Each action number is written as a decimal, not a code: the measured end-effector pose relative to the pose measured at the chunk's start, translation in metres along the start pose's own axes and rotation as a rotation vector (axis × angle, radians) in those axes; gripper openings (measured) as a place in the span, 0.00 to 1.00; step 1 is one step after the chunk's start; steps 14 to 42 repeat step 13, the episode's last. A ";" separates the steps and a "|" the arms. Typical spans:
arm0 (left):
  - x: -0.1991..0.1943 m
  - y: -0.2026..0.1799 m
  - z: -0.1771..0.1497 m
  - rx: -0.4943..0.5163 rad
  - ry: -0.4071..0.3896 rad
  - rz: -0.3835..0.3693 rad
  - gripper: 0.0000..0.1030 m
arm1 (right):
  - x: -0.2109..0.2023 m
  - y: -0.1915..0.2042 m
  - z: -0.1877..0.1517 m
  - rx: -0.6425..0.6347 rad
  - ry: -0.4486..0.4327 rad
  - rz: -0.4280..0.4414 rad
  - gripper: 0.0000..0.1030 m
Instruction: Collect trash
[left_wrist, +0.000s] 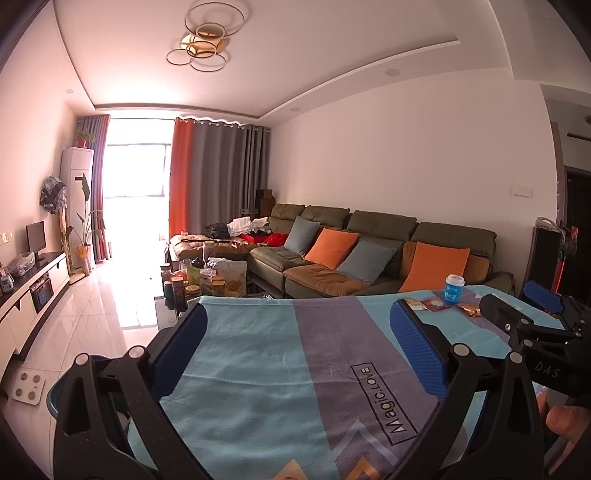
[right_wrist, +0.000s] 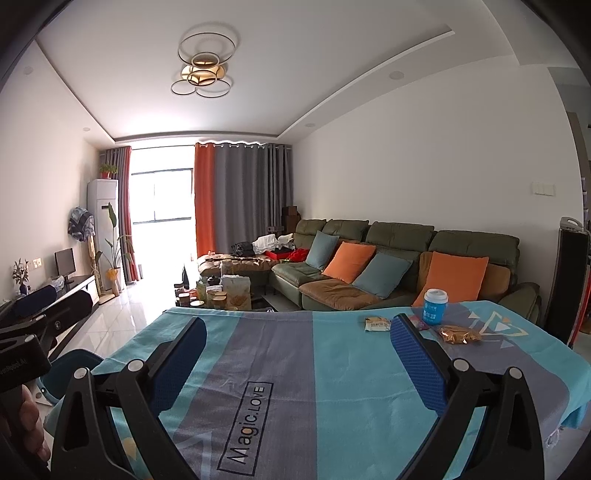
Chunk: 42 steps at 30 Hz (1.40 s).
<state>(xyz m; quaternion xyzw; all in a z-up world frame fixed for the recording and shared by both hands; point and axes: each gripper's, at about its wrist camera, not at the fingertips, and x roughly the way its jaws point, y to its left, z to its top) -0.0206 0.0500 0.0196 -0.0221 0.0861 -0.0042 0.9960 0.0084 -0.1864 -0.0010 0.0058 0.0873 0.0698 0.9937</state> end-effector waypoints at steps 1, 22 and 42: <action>0.001 0.000 0.000 0.000 0.003 0.001 0.95 | 0.000 0.000 0.000 0.000 0.002 0.000 0.93; 0.039 0.009 -0.002 0.012 0.113 0.032 0.95 | 0.027 -0.029 0.000 0.024 0.068 -0.028 0.93; 0.039 0.009 -0.002 0.012 0.113 0.032 0.95 | 0.027 -0.029 0.000 0.024 0.068 -0.028 0.93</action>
